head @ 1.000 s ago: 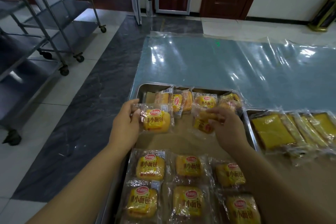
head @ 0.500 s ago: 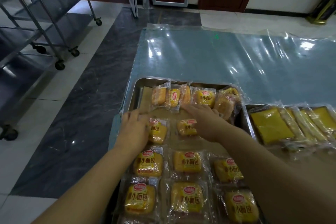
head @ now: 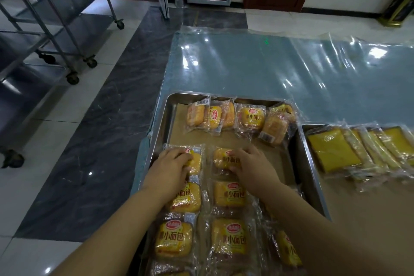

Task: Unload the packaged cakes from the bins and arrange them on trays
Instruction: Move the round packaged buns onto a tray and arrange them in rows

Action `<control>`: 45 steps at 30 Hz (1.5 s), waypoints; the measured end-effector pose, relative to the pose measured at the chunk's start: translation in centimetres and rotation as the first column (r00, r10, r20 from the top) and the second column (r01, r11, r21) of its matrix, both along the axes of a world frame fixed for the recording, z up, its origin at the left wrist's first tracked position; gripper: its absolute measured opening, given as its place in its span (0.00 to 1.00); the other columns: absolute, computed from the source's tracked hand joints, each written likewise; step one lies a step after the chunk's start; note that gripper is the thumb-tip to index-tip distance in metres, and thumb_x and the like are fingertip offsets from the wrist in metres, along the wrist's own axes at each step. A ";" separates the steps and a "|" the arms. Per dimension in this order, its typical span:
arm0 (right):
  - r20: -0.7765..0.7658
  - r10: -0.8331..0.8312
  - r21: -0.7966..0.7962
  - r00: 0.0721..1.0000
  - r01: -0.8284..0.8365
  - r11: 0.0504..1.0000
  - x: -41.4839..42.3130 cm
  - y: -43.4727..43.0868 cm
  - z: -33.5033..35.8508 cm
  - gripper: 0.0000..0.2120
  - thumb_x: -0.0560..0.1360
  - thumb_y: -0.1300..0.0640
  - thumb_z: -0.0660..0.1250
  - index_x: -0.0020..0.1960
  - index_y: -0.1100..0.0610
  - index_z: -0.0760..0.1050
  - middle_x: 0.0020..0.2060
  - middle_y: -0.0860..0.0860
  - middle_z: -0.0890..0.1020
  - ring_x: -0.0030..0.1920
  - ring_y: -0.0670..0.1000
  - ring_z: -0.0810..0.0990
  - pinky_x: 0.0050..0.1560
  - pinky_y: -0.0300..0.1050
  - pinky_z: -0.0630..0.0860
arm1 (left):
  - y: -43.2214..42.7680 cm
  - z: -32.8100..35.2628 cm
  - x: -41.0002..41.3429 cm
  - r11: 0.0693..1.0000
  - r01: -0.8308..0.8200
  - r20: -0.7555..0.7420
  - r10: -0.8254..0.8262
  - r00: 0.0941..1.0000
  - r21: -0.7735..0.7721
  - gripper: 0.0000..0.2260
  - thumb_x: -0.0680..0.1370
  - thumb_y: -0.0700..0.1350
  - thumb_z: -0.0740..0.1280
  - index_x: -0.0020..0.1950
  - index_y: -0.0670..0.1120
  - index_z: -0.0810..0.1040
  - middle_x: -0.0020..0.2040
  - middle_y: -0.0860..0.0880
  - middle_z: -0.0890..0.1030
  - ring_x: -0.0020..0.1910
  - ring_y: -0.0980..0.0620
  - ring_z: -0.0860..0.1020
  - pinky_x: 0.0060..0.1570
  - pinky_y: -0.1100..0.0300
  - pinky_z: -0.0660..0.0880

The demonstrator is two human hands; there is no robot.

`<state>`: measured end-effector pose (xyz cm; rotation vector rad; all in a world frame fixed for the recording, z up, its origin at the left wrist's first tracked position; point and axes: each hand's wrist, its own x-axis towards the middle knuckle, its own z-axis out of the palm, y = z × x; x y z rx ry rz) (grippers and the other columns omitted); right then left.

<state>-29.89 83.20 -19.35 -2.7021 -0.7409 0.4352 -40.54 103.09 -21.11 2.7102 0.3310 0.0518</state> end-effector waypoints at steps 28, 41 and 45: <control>0.295 -0.342 -0.047 0.892 0.371 0.927 11.0 -6.1 2.9 0.11 0.77 0.53 0.61 0.57 0.56 0.74 0.58 0.56 0.71 0.60 0.57 0.66 0.56 0.50 0.69 | -7.3 1.1 7.9 0.956 0.292 -0.098 -0.291 0.952 -0.001 0.16 0.78 0.55 0.61 0.64 0.53 0.73 0.62 0.55 0.73 0.60 0.52 0.69 0.60 0.54 0.68; 0.172 -0.384 -0.180 0.907 0.412 0.893 9.4 -5.4 0.1 0.39 0.70 0.39 0.67 0.72 0.51 0.52 0.65 0.58 0.59 0.64 0.62 0.60 0.63 0.61 0.61 | -7.1 0.1 5.5 0.971 0.222 -0.012 -0.224 0.975 -0.082 0.18 0.77 0.54 0.63 0.67 0.53 0.71 0.64 0.55 0.69 0.64 0.54 0.64 0.60 0.64 0.61; 0.105 -0.414 -0.143 0.904 0.426 0.893 9.8 -5.4 -0.2 0.43 0.66 0.38 0.70 0.71 0.46 0.50 0.63 0.56 0.54 0.64 0.63 0.55 0.64 0.63 0.56 | -7.1 0.2 5.6 0.972 0.221 -0.028 -0.224 0.974 -0.078 0.19 0.77 0.55 0.63 0.68 0.54 0.70 0.65 0.56 0.68 0.64 0.55 0.63 0.60 0.64 0.61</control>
